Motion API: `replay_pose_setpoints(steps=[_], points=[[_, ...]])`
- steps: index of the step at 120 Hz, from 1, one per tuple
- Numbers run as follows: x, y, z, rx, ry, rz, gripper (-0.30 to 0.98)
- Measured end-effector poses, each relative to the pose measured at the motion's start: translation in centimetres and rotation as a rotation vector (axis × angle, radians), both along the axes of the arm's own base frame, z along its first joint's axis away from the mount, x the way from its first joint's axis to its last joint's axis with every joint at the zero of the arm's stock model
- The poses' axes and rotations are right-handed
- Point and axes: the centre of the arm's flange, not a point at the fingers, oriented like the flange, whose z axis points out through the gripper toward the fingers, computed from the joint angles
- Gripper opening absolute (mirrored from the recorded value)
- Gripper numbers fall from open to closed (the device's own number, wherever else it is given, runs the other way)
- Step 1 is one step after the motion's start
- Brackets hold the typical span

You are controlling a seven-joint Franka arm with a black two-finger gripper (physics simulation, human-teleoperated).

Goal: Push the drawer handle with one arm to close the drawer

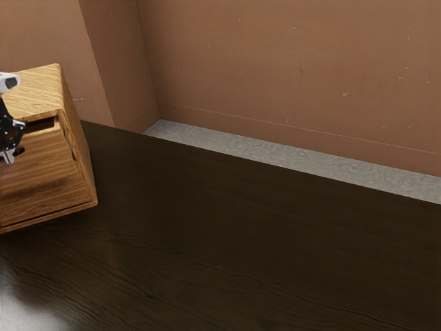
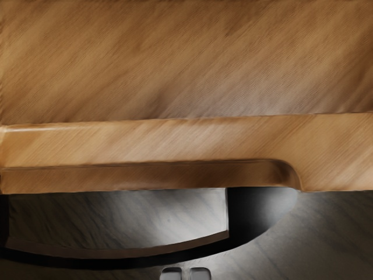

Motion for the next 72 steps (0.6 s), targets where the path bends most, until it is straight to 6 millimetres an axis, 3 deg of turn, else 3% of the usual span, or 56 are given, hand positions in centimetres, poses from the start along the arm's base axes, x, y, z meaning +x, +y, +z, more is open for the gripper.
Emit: replay_pose_setpoints(steps=[72], points=[[2.8, 3.3, -0.3, -0.002, 0.002, -0.011, -0.1]])
